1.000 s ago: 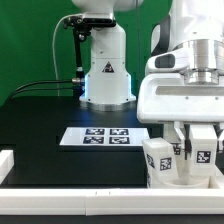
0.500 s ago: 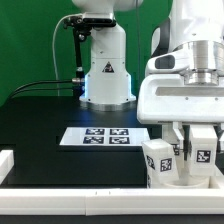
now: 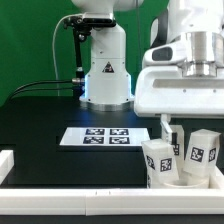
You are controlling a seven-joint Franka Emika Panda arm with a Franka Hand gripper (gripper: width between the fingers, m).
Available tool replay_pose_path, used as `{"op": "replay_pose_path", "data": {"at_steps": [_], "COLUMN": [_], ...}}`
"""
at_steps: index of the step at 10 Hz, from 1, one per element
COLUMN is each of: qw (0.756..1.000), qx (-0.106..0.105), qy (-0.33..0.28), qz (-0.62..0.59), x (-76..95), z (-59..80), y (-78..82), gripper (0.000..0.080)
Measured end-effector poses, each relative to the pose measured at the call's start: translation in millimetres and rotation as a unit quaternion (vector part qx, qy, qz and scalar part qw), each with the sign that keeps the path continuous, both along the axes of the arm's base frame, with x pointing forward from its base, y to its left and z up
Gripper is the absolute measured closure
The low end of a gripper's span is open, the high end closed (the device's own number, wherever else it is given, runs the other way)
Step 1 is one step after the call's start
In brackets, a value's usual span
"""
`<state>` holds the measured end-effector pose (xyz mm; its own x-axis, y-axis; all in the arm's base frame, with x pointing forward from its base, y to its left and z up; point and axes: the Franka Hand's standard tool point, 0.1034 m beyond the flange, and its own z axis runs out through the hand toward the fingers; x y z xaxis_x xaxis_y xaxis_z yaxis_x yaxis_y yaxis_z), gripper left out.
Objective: Assemble stool
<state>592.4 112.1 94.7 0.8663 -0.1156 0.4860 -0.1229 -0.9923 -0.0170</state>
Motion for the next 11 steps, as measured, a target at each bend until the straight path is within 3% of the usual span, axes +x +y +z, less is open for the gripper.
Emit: {"op": "replay_pose_path", "data": {"at_steps": [4,6,8,11], "qw": [0.999,0.992,0.993,0.985], "qx": [0.015,0.02,0.021,0.07], "qy": [0.042,0.12,0.117,0.116], "qz": [-0.018,-0.018,-0.02,-0.108], "x": [12.4,15.9,17.3,12.1], "z": [8.0,8.7,8.9,5.2], "y": [-7.2,-3.2,-3.8,-9.7], "gripper": [0.015,0.015,0.015,0.015]}}
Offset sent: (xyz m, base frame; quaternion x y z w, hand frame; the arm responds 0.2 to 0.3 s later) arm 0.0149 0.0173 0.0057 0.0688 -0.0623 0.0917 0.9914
